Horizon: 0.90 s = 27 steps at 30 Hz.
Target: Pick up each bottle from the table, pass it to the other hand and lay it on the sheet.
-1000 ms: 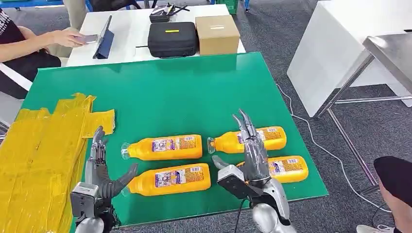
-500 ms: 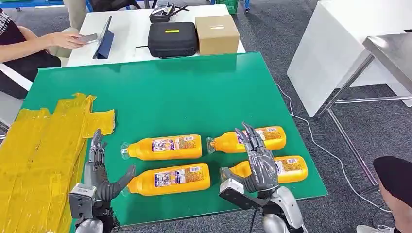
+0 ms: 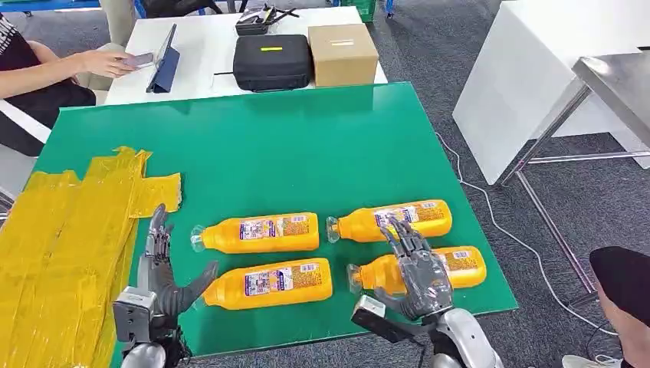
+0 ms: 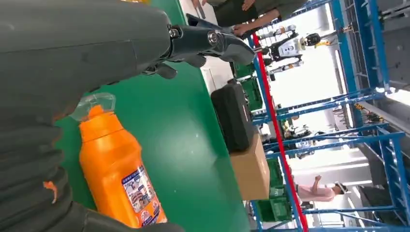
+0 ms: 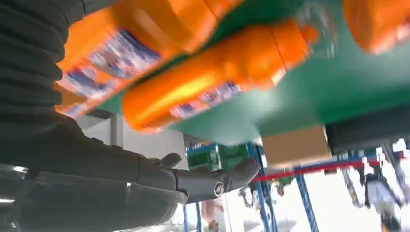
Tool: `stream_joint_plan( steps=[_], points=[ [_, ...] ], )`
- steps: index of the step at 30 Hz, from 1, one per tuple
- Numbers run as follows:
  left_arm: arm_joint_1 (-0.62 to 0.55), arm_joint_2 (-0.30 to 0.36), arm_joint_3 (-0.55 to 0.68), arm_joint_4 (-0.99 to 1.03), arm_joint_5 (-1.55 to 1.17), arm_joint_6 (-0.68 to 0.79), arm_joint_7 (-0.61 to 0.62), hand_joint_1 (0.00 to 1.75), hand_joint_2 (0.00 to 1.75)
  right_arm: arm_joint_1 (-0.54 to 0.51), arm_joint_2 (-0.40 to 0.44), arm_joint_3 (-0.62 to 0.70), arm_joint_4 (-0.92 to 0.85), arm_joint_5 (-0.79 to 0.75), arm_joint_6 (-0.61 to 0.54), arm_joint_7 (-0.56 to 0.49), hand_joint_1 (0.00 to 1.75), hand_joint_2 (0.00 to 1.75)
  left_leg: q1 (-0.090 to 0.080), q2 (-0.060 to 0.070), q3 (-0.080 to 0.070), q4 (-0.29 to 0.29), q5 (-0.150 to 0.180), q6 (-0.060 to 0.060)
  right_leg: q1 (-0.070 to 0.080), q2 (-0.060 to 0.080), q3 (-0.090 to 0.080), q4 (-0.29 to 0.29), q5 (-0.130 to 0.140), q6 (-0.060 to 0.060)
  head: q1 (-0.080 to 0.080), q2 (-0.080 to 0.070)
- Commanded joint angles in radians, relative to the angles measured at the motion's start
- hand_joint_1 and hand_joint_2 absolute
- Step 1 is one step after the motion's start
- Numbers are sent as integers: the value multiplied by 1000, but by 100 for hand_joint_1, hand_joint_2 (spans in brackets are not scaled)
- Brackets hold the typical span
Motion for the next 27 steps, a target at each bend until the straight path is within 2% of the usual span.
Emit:
stream_joint_plan(
  steps=[1,14,27],
  points=[
    [-46,15,-18,108,10,-7,7,0,175,120,-111,-50,-61,-71,112,37,0,175,-1,-4,4,-2,-1,-1,-1,-6,5,-1,-2,1,0,0],
    [-67,19,-28,141,12,-14,8,0,175,100,-124,-130,4,-109,176,63,0,175,-1,-1,3,-2,-1,-1,0,-3,4,-2,-1,0,0,0],
    [-57,17,-34,145,13,-7,24,0,175,-2,-63,-228,86,-14,127,90,0,175,0,2,4,-3,-1,-1,0,0,5,-2,0,0,0,0]
  ],
)
